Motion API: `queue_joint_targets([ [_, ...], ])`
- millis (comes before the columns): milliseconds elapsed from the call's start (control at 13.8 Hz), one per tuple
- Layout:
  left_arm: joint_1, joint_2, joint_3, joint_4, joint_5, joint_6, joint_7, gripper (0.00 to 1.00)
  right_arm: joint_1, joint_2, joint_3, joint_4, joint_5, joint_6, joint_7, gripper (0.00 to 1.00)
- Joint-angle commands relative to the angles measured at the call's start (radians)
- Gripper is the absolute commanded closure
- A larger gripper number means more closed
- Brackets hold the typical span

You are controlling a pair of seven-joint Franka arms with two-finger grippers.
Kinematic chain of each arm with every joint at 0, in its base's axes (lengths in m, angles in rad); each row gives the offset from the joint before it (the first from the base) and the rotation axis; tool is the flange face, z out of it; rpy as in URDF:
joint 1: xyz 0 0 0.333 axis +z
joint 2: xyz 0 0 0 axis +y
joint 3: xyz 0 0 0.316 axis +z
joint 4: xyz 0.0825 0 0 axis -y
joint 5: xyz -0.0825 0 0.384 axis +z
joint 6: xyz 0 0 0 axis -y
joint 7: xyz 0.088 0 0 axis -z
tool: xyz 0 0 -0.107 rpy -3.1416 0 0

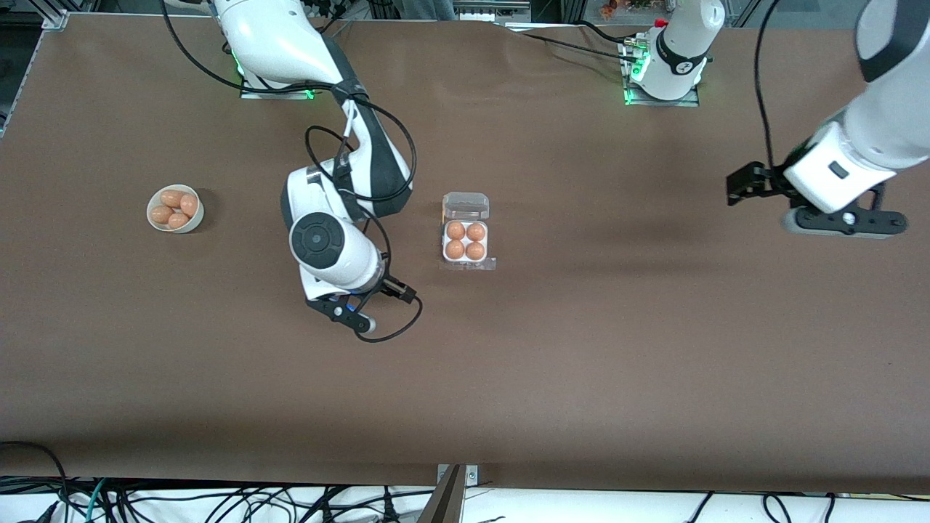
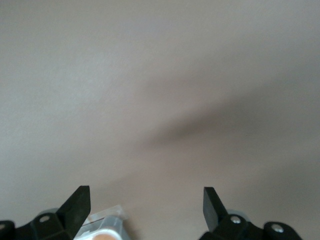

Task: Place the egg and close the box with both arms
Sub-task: 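Withdraw the right gripper to the bowl while the left gripper reaches the carton, then push the carton lid over the eggs with the left gripper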

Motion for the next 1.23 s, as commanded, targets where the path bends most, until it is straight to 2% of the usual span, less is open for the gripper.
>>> queue_joint_targets([
  [0,0.004,0.012,-0.003,0.017,-0.131,-0.066,-0.007,0.0,-0.092,-0.124,0.069,-0.112,-0.011,-0.038,-0.094,0.0],
  [217,-0.047,0.04,-0.024,0.011,-0.151,-0.126,-0.089,0.0,-0.296,-0.268,0.254,-0.218,-0.063,-0.032,-0.155,0.0],
  [289,-0.074,0.055,-0.026,0.019,-0.153,-0.125,-0.121,0.05,-0.365,-0.301,0.314,-0.235,-0.118,-0.033,-0.16,0.0],
  [433,-0.119,0.081,-0.027,0.022,-0.165,-0.12,-0.179,0.19,-0.488,-0.388,0.424,-0.322,-0.348,-0.025,-0.2,0.0],
  [505,-0.143,0.099,-0.028,0.024,-0.185,-0.119,-0.191,0.27,-0.537,-0.443,0.463,-0.374,-0.431,-0.007,-0.258,0.0],
  [578,-0.16,0.113,-0.026,0.024,-0.217,-0.119,-0.195,0.37,-0.581,-0.491,0.48,-0.413,-0.455,0.007,-0.34,0.0],
  [794,-0.211,0.183,-0.026,0.024,-0.317,-0.119,-0.231,0.57,-0.715,-0.636,0.497,-0.488,-0.453,0.008,-0.548,0.0],
  [939,-0.274,0.24,-0.026,0.037,-0.318,-0.117,-0.305,0.74,-0.772,-0.722,0.5,-0.497,-0.452,-0.021,-0.579,0.0],
  [1083,-0.303,0.3,-0.026,0.076,-0.321,-0.116,-0.316,0.87,-0.794,-0.77,0.499,-0.473,-0.458,-0.105,-0.58,0.0],
  [1155,-0.327,0.326,-0.026,0.088,-0.327,-0.116,-0.319,0.89,-0.795,-0.787,0.499,-0.456,-0.462,-0.157,-0.579,0.0],
])
